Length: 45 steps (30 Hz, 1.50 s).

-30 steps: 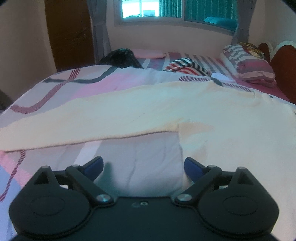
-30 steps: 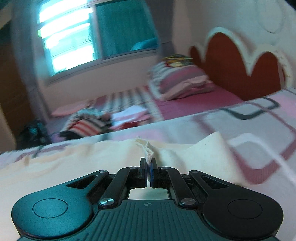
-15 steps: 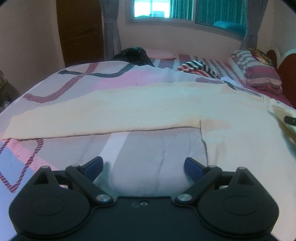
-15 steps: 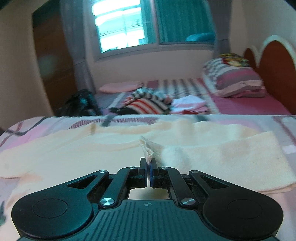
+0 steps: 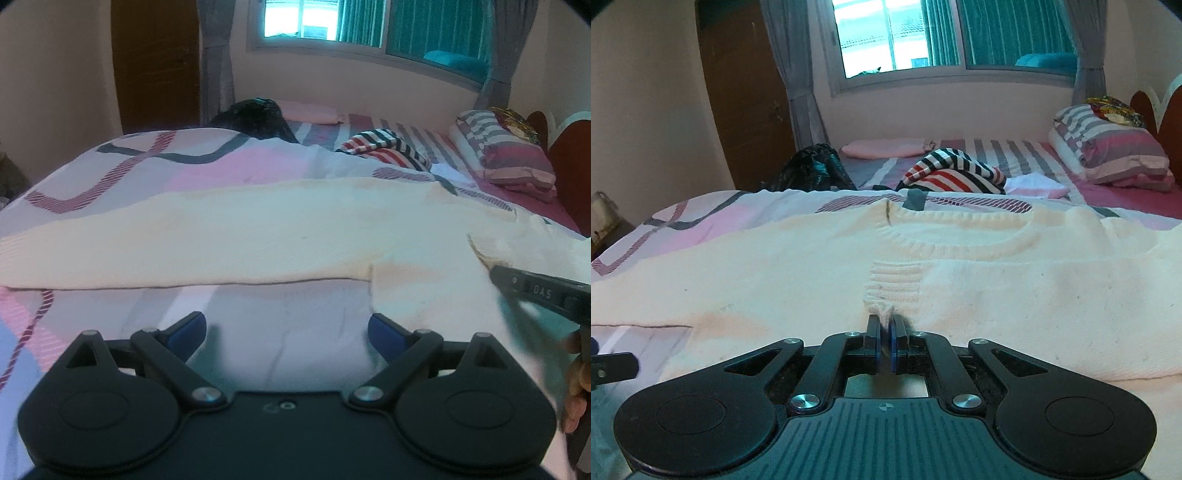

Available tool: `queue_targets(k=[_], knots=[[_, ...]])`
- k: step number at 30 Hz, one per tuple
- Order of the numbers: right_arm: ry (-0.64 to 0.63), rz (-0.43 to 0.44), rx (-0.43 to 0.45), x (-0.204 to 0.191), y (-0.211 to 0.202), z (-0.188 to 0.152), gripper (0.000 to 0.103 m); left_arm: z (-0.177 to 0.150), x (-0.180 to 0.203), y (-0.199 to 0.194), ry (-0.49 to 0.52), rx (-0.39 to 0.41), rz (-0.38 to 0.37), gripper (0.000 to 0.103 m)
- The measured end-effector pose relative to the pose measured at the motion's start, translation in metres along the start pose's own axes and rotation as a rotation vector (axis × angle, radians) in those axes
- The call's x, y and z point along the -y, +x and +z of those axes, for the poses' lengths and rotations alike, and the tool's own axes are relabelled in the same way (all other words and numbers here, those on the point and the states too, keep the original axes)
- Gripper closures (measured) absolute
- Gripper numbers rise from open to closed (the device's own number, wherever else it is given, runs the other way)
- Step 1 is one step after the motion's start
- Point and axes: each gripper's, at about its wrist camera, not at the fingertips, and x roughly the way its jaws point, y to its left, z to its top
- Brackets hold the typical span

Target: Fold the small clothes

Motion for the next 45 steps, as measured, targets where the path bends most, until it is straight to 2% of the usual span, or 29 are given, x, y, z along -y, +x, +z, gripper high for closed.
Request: queue_targets(k=[2, 4, 5, 6, 9, 10, 11, 12, 15, 21, 23, 24, 25, 27, 30, 33, 38, 45], knots=[[0.008, -0.005, 0.008, 0.002, -0.005, 0.002, 0.096, 0.003, 0.007, 0.003, -0.012, 0.001, -0.022, 0.012], [0.037, -0.024, 0.041, 0.008, -0.023, 0.003, 0.067, 0.008, 0.018, 0.004, -0.017, 0.013, -0.061, 0.018], [0.061, -0.038, 0.066, 0.015, -0.032, 0.004, 0.046, 0.011, 0.026, 0.006, -0.016, 0.021, -0.082, 0.02], [0.092, -0.048, 0.098, 0.026, -0.043, 0.003, 0.044, 0.013, 0.035, 0.008, -0.014, 0.027, -0.102, 0.026], [0.167, -0.077, 0.12, 0.059, -0.069, 0.0, 0.044, 0.02, 0.066, 0.02, -0.019, 0.008, -0.191, 0.034], [0.182, -0.098, 0.125, 0.069, -0.075, -0.001, 0.044, 0.022, 0.078, 0.025, -0.032, -0.01, -0.234, 0.041], [0.19, -0.127, 0.136, 0.078, -0.081, -0.002, 0.048, 0.023, 0.086, 0.03, -0.041, -0.028, -0.269, 0.045], [0.196, -0.152, 0.144, 0.088, -0.086, -0.003, 0.059, 0.023, 0.095, 0.035, -0.05, -0.052, -0.291, 0.051], [0.238, -0.221, 0.145, 0.12, -0.099, -0.004, 0.069, 0.022, 0.112, 0.049, -0.055, -0.084, -0.29, 0.051], [0.32, -0.294, 0.138, 0.172, -0.127, -0.014, 0.069, 0.029, 0.128, 0.068, -0.097, -0.093, -0.354, 0.052], [0.347, -0.32, 0.14, 0.183, -0.136, -0.019, 0.069, 0.029, 0.135, 0.075, -0.094, -0.096, -0.347, 0.063], [0.358, -0.331, 0.14, 0.187, -0.14, -0.02, 0.069, 0.03, 0.138, 0.077, -0.08, -0.092, -0.339, 0.079], [0.366, -0.343, 0.14, 0.191, -0.142, -0.02, 0.069, 0.03, 0.142, 0.079, -0.072, -0.094, -0.334, 0.091], [0.368, -0.353, 0.141, 0.192, -0.146, -0.021, 0.069, 0.032, 0.139, 0.08, -0.08, -0.09, -0.351, 0.099], [0.373, -0.363, 0.143, 0.191, -0.147, -0.022, 0.069, 0.036, 0.123, 0.071, -0.114, -0.044, -0.372, 0.1], [0.394, -0.361, 0.147, 0.193, -0.146, -0.02, 0.069, 0.043, 0.107, 0.065, -0.096, -0.011, -0.339, 0.1], [0.39, -0.352, 0.15, 0.186, -0.138, -0.015, 0.069, 0.05, 0.074, 0.065, -0.108, -0.002, -0.285, 0.1], [0.424, -0.361, 0.156, 0.19, -0.13, -0.012, 0.069, 0.05, 0.05, 0.063, -0.138, 0.007, -0.265, 0.1]])
